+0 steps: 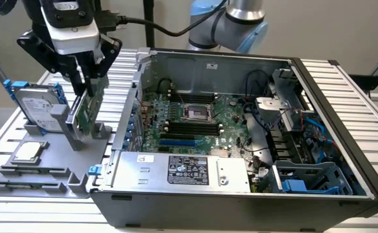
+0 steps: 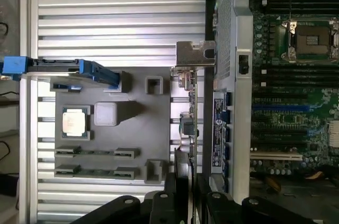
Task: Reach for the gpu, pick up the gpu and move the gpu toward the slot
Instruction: 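Pick up the gpu and move the gpu toward the slot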
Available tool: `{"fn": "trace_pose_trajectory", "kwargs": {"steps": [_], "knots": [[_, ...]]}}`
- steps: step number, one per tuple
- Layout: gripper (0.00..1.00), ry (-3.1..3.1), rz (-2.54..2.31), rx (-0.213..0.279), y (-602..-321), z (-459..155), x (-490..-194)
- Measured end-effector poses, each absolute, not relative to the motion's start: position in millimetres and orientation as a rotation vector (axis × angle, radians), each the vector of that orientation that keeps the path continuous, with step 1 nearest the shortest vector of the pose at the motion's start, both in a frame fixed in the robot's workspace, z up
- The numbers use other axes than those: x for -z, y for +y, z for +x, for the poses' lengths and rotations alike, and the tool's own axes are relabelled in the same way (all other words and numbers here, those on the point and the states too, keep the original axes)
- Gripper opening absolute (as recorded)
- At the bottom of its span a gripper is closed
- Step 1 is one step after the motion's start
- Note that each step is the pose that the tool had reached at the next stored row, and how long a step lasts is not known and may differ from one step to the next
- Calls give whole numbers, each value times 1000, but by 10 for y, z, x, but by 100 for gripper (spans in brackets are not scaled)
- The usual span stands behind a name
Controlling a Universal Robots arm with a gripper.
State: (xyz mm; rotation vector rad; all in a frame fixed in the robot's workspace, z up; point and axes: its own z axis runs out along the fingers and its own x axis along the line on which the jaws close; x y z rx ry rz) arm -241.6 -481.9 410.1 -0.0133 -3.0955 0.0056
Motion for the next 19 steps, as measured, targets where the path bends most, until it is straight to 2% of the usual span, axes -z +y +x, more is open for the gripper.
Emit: {"fn": "trace_pose_trajectory", "kwargs": {"steps": [8, 19], "knots": [[26, -3090, -13, -5, -4863, -2065, -4428], [26, -3089, -13, 2, -4888, -1565, -4436]]}}
